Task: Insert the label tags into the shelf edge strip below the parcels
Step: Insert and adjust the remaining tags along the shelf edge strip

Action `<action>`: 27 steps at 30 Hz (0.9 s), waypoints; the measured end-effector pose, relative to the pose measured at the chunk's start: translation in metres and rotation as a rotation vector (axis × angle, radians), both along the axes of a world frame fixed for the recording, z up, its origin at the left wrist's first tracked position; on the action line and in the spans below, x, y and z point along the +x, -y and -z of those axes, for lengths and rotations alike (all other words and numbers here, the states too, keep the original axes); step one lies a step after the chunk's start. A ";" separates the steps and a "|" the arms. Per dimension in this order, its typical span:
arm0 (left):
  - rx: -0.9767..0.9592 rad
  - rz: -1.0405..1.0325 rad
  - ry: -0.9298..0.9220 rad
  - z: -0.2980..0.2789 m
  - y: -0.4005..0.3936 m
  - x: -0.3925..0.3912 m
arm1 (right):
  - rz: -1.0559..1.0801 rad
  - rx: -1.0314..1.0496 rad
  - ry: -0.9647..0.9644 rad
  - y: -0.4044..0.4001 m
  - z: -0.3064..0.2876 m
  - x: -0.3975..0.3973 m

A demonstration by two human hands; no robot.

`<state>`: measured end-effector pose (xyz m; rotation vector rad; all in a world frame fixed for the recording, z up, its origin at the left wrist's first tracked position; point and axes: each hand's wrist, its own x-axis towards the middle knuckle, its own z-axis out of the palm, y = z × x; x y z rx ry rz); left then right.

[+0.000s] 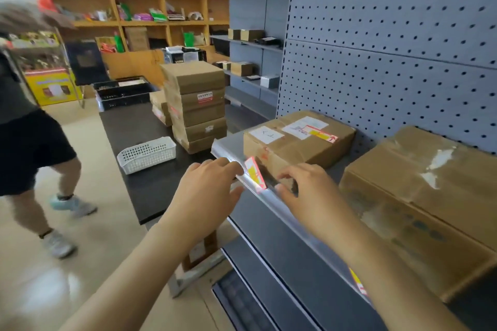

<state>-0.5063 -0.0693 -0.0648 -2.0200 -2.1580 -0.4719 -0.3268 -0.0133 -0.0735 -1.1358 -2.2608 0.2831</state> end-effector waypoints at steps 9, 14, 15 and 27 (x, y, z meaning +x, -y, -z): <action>-0.005 0.183 0.041 -0.010 -0.081 -0.040 | 0.193 -0.052 0.012 -0.061 -0.010 -0.042; -0.001 0.249 0.039 -0.014 -0.143 -0.048 | 0.314 -0.097 0.034 -0.107 -0.005 -0.052; -0.003 0.261 0.034 -0.014 -0.156 -0.049 | 0.333 -0.095 0.039 -0.117 -0.003 -0.053; -0.014 0.412 0.024 -0.015 -0.261 -0.035 | 0.606 -0.067 0.143 -0.189 -0.001 -0.047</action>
